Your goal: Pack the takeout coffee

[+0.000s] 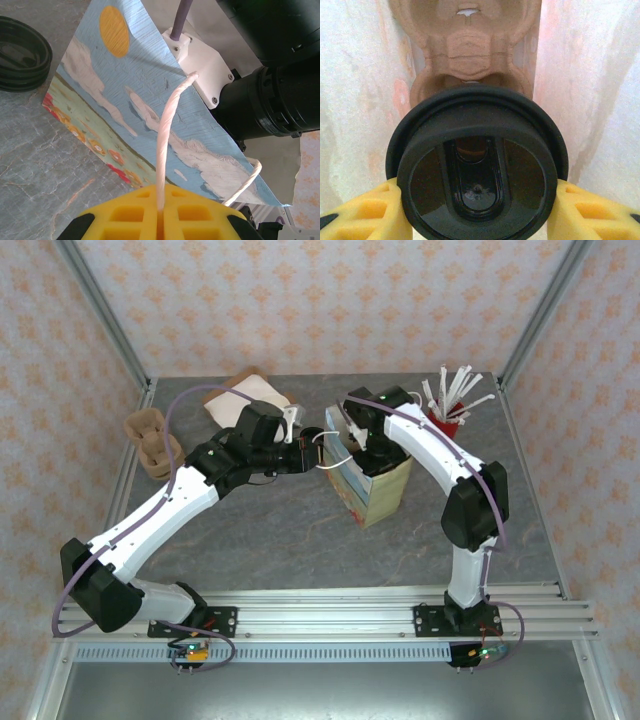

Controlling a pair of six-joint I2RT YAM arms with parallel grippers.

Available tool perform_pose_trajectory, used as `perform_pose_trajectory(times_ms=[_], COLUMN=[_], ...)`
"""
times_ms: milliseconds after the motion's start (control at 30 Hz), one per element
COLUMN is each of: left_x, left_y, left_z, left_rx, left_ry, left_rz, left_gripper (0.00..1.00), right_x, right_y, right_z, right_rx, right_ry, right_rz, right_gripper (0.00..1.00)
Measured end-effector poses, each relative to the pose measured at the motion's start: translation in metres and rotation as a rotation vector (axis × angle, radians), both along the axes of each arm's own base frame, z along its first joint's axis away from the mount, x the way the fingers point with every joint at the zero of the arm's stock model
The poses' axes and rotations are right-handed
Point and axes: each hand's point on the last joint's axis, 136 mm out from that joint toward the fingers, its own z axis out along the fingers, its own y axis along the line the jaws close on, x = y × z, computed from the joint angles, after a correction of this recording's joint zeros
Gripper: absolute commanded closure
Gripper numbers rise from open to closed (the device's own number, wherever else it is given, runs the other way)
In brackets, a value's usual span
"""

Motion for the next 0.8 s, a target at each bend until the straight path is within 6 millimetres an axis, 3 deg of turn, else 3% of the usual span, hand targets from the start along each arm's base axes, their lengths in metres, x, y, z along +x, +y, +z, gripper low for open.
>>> perform_pose_trajectory(times_ms=[800], left_x=[0.000], left_y=[0.000], left_z=[0.000], left_rx=[0.000], left_ry=[0.000], left_rz=[0.000], left_gripper=[0.91], right_x=[0.002], right_y=[-0.002], right_z=[-0.015], right_rx=[-0.006], right_ry=[0.013], right_rz=[-0.009], right_gripper=[0.49])
